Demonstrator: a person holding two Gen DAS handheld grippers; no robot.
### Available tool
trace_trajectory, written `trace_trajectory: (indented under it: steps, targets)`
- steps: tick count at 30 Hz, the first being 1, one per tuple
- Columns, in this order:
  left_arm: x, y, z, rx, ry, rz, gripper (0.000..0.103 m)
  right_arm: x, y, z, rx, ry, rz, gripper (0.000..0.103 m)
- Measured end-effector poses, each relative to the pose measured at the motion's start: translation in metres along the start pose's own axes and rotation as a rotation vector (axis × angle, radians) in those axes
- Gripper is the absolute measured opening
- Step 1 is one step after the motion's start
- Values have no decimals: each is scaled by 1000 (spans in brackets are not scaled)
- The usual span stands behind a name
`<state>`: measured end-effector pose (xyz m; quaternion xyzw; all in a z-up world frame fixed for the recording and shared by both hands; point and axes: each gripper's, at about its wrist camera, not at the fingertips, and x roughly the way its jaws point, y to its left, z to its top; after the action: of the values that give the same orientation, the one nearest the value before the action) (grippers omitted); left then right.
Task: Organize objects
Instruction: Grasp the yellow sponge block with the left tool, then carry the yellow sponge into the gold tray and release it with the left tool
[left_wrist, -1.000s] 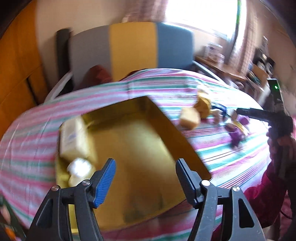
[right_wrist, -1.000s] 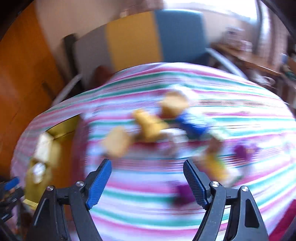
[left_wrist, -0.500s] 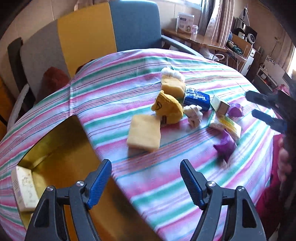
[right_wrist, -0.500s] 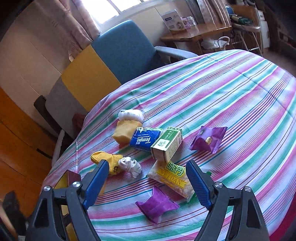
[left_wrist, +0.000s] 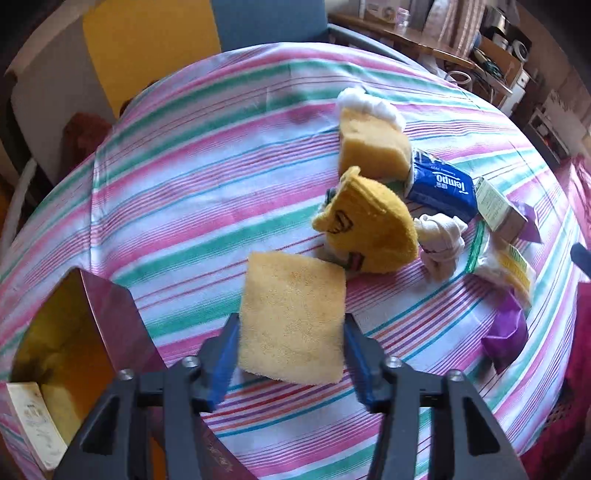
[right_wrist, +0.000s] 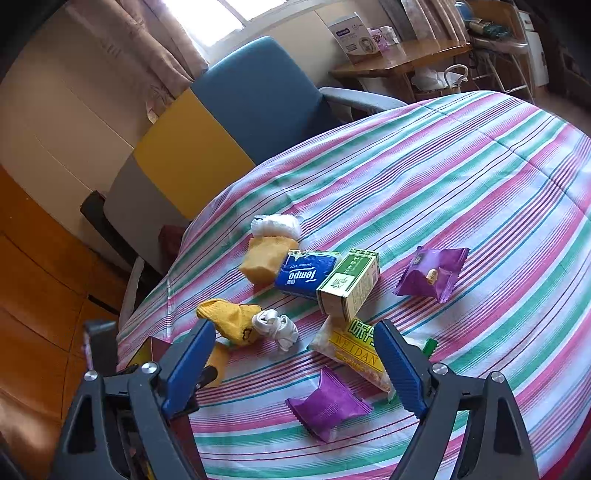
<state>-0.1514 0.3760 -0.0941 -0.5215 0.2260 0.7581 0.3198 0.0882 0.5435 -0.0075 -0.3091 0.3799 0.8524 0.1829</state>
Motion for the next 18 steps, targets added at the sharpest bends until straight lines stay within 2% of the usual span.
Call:
trace_trajectory:
  steps: [5,13,15,18]
  targets:
    - [-39,-5,-28,-2,-115,-63,52,3,3,-1,-23,7,-7,88]
    - [-100,0,-97,-54,-232,-123,52,13,17,-8,-111,49,-45,85]
    - [-111,2,-116,-69,-247,-125,52,17,22,-12,-147,62,-63,82]
    - [-123,10,-128,-88,-259,-132,52,24,32,-18,-216,85,-85,69]
